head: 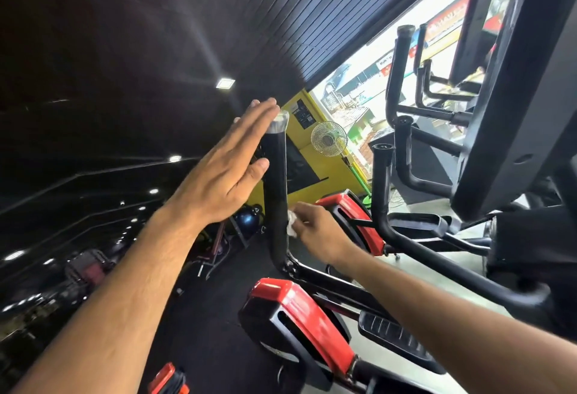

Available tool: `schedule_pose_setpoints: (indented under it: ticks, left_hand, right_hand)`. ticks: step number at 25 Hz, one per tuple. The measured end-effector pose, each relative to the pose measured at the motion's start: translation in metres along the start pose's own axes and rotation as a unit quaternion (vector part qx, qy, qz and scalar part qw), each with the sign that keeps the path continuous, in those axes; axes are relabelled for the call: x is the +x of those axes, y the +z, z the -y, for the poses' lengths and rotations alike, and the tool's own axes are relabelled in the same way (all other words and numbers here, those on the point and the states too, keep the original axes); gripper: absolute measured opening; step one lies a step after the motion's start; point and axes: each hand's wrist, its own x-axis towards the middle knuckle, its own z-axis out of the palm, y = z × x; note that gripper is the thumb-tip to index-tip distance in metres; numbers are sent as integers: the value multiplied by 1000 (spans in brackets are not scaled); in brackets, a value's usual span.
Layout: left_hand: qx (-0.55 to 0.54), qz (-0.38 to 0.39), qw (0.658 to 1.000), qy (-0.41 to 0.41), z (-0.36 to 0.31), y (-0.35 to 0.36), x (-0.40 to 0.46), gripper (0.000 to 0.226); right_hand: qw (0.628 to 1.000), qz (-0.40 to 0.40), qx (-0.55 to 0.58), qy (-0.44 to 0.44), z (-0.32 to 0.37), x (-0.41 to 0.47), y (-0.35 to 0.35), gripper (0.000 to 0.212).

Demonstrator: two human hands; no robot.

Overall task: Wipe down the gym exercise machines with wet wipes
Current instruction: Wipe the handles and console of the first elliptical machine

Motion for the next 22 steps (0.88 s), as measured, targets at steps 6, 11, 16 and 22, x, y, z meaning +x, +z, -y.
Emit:
schedule_pose_setpoints:
  ticks: [6,11,16,22]
  left_hand:
    - [67,18,997,20,7,0,1,82]
    - [63,17,998,21,8,0,1,77]
    - [98,14,995,28,8,2,1,81]
    - [228,-8,973,36,10,4,1,82]
  right_hand:
    - [970,-107,209,-60,97,27,-44,21]
    - [987,-103,11,-122,70,24,-28,25]
    - [994,37,-104,-15,-15,-11,10,32]
    - [998,-57,-5,-6,30,-4,1,27]
